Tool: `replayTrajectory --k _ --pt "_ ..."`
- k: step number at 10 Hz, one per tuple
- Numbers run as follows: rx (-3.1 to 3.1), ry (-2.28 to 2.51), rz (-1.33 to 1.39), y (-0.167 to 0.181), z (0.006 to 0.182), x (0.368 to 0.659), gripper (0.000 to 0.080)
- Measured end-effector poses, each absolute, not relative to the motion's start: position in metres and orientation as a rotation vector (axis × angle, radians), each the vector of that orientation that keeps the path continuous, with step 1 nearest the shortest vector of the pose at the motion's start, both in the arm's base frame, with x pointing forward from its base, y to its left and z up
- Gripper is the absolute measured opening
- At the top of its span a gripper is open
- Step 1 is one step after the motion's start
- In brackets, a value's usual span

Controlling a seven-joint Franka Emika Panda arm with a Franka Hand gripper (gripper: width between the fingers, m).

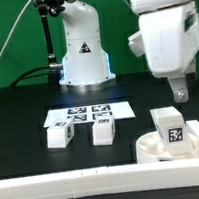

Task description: Assemble stool

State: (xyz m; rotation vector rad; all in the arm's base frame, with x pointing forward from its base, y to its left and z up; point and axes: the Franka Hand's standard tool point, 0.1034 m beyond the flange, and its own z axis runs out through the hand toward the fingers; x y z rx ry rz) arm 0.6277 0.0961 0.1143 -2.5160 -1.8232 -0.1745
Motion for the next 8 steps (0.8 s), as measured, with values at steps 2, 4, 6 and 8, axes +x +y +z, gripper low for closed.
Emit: replayTrajectory --k 2,4,6,8 --pt "-2.436 -1.940 -0.162 0.093 0.114 0.627 0.0649" --pt "-2.300 -2.116 -0.159 0.091 0.113 0.627 0.0649" --pt "-2.180 -2.272 -0.123 0.089 0.105 0.625 0.0649" --pt "-2.176 -2.272 -0.097 0.092 0.099 0.628 0.0649"
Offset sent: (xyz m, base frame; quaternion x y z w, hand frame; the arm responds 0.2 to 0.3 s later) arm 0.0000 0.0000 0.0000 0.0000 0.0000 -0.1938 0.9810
